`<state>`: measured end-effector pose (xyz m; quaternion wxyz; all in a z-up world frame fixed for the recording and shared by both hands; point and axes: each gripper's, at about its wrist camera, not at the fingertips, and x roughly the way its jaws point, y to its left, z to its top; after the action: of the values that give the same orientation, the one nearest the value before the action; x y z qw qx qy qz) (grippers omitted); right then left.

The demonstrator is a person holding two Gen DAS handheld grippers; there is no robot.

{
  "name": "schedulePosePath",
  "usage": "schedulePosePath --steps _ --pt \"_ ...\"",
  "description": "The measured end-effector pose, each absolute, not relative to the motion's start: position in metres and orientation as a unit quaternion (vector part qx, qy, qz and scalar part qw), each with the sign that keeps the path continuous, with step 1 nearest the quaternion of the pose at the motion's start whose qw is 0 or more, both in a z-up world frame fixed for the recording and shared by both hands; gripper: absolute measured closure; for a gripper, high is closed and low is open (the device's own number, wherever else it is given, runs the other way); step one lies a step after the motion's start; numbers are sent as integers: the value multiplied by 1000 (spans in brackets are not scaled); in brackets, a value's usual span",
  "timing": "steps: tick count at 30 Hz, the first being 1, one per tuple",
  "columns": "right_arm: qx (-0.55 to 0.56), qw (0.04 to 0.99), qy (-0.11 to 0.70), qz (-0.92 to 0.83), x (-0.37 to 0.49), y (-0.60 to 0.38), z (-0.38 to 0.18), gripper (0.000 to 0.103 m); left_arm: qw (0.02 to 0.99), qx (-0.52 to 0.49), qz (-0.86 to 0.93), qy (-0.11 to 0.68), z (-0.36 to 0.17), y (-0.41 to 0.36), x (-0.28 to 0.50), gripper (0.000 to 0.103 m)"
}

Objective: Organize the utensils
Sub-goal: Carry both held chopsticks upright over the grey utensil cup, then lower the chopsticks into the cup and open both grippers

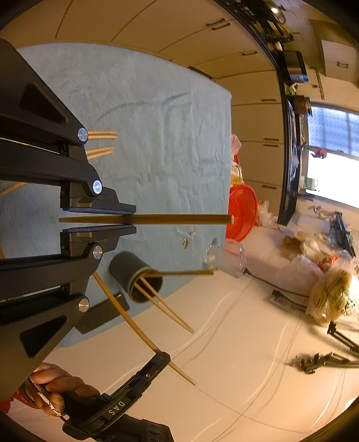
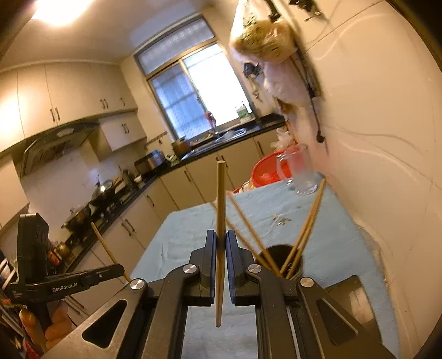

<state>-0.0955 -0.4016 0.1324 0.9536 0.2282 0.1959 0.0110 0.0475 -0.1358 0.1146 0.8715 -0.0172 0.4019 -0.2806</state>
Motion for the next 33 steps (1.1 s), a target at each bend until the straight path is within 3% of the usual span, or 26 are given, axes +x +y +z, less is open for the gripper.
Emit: schedulePosePath --steps 21,33 --pt "243 958 143 -41 -108 -472 172 95 863 2 -350 364 179 -232 66 96" --pt "227 960 150 -69 -85 -485 167 95 859 -10 -355 368 170 -274 99 96"
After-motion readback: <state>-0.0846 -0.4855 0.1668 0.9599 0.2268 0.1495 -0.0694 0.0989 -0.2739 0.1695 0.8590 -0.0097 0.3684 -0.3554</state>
